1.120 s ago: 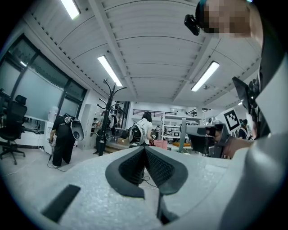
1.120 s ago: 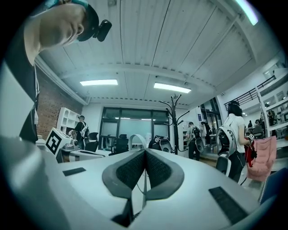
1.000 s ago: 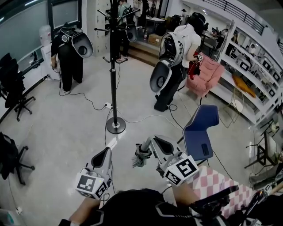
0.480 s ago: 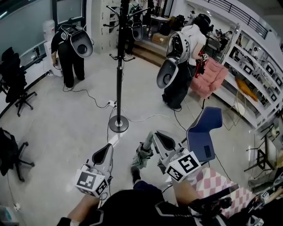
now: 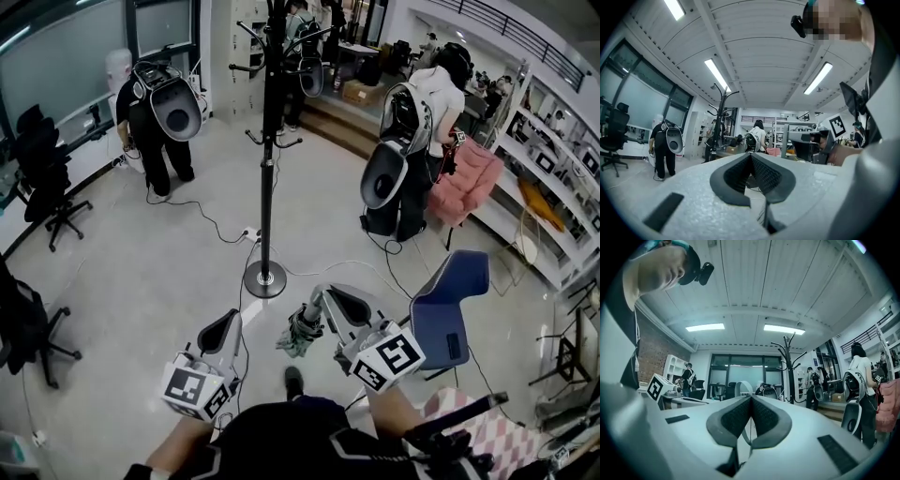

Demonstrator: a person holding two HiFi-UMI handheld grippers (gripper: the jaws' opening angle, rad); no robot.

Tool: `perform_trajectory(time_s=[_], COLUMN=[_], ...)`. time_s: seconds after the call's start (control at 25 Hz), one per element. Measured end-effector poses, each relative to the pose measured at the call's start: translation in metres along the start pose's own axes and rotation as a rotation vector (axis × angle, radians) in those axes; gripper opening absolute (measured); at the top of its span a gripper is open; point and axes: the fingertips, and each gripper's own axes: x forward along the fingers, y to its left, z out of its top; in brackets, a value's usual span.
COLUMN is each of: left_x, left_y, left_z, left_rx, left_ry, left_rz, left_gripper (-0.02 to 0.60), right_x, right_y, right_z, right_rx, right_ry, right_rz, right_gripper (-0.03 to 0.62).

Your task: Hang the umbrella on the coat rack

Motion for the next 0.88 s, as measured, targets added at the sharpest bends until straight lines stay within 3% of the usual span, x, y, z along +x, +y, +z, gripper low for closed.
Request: perform_trajectory(time_s=[0.52,0.72,0.88], left_x=[0.085,0.112,0.132], left_y=[0.009,0.01,0.011], left_z=[0.007,0.013,0.016], left_rx=[-0.009,-0.055,0.001], left_ry=[-0.005,-0.024,-0.016], left_rz=[-0.049,-0.065,-0.076], left_gripper=[0.011,0.011,0.011], right_x=[0.049,0.059,0.07], right_y=[-0.074,-0.1,-0.117], right_z=[-0.002,0.001,-0.002], right_rx=[0.011,0.013,0.02], right_ry=[-0.012,-0.025,-0.026], right_rz=[0.05,0.068,0.082], right_gripper=[0.008,0.008,0.008])
